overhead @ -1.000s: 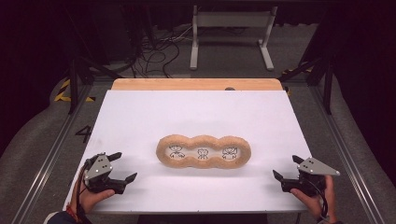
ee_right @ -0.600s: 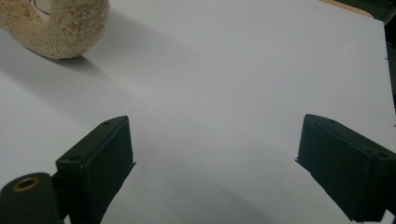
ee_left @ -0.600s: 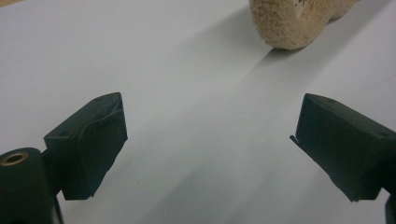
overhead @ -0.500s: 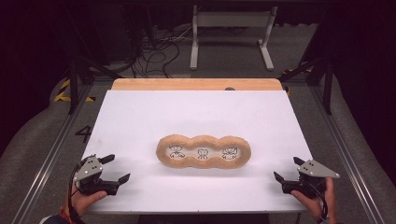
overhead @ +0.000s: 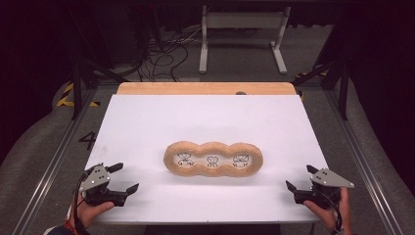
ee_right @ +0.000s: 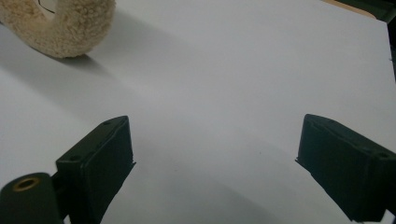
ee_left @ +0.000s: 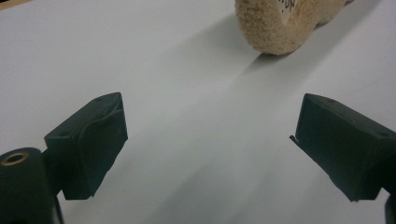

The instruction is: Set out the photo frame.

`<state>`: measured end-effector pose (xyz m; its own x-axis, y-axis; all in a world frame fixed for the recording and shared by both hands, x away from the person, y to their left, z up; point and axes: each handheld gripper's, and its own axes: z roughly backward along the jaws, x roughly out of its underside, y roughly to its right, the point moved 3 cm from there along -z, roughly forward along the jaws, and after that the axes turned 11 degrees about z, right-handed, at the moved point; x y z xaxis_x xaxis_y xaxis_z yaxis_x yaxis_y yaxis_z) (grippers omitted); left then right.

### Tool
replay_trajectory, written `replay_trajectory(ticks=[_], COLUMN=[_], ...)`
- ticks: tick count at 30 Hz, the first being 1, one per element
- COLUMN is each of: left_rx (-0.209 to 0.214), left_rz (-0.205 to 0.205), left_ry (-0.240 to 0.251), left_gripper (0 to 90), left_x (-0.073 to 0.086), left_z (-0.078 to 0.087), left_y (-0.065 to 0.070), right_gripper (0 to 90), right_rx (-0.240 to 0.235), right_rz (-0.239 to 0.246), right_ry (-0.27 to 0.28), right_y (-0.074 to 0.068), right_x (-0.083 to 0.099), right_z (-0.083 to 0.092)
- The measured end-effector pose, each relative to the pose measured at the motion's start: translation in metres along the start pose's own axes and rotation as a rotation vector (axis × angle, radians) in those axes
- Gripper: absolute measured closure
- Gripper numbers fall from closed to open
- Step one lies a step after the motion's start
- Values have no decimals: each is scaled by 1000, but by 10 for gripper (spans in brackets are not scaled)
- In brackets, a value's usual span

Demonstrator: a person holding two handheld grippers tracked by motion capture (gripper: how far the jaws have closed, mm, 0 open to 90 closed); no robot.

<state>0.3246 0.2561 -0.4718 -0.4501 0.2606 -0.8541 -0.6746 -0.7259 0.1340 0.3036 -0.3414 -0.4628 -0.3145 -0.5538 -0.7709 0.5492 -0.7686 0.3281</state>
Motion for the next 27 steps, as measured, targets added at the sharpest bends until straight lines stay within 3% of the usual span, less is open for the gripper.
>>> replay_trajectory(ticks=[14,27], left_rx=[-5,-4], left_rz=[-5,-11], left_ry=[-10,-15], left_gripper=[96,96], left_x=[-1,-1], left_z=[-3,-5], left_y=[0,2], right_gripper=[97,94], right_rx=[3,8], right_rz=[6,-18], right_ry=[-6,5], right_y=[0,2], right_x=[2,1], right_z=[-1,-1])
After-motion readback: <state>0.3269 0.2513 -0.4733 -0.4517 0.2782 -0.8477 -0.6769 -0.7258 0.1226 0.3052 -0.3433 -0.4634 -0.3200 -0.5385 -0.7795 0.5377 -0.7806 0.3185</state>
